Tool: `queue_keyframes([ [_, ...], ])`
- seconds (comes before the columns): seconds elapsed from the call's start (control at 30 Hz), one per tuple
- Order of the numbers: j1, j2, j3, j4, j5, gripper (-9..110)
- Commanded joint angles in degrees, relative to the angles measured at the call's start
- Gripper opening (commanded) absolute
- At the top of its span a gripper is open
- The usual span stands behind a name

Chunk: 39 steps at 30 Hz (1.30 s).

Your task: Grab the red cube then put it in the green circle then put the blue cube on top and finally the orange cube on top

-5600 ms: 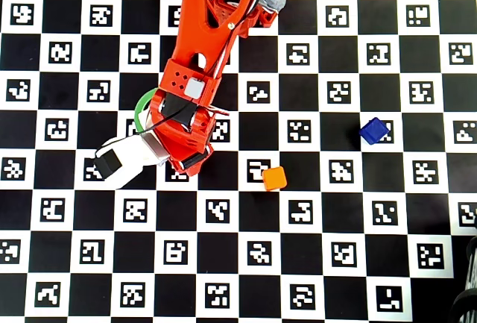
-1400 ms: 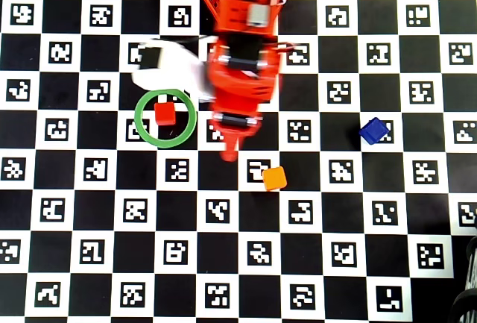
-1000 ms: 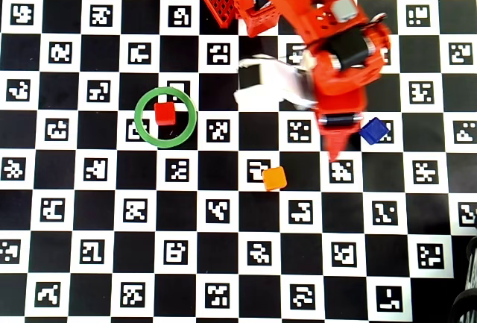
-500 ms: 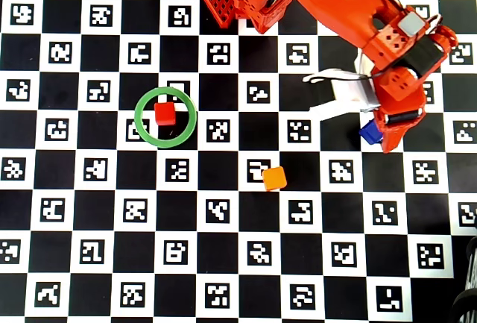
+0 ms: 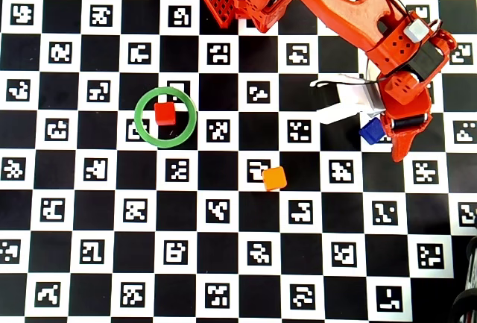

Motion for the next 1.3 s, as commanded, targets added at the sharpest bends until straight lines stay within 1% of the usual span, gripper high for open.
queue_keyframes([
  [0.0,0.7,1.1,0.7,-2.8,-0.4,41],
  [0.17,1.1,0.1,3.1,-5.6,-1.0,41],
  [0.5,2.0,-1.2,4.1,-7.6,-2.9,41],
  [0.77,2.7,-0.7,5.0,-7.8,-11.7,41],
  [1.0,2.5,-0.6,5.4,-8.5,-21.5,41],
  [1.27,2.0,-0.4,5.4,-9.2,-28.2,41],
])
